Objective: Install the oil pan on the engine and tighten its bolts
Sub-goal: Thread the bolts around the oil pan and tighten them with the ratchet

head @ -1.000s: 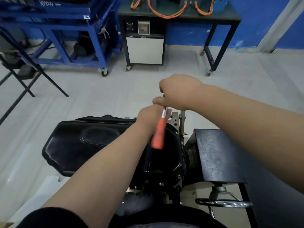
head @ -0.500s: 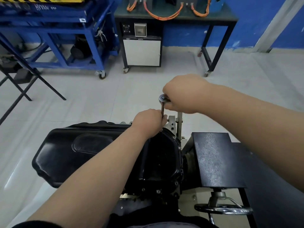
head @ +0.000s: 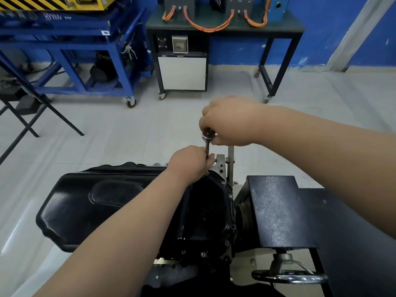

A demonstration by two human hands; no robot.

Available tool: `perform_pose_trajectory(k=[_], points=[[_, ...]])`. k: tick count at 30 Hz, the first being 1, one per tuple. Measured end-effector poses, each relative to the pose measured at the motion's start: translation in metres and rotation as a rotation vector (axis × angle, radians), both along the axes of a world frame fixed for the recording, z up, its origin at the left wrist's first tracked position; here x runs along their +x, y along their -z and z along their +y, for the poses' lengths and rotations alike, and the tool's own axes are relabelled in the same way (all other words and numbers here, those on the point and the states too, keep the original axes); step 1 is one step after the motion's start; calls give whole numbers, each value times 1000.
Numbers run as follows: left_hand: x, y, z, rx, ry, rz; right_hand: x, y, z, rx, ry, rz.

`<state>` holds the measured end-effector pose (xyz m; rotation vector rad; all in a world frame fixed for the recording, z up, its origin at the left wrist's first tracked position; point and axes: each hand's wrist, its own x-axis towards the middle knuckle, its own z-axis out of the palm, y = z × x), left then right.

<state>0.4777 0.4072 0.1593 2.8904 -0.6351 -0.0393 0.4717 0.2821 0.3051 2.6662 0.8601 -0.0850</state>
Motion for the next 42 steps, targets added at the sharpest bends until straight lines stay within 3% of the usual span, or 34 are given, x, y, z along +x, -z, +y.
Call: perform_pose_trajectory(k=[5, 11, 16, 22, 28, 33, 35, 39, 42], points=[[2, 1, 1, -11, -17, -34, -9, 15, 13, 97, 337, 7], [0, 3, 1, -26, 22, -17, 5, -1, 1, -69, -33, -28], [3, 4, 2, 26, 21, -29, -10, 14, 11, 99, 322, -56], [1, 3, 1, -17, 31, -27, 0, -1, 0, -10, -18, -20], [3, 4, 1, 22, 33, -25, -9, 15, 12, 110, 366, -38], [-1, 3, 1, -22, 55, -60, -2, 7, 0, 7, -1, -74], [0, 2, 1, -45, 40, -17, -2, 9, -4, -14, 22, -104], [0, 0, 0, 0, 34, 7, -8, 19, 3, 57, 299, -90], [-3, 0, 1, 7, 51, -51, -9, 19, 4, 79, 179, -55]])
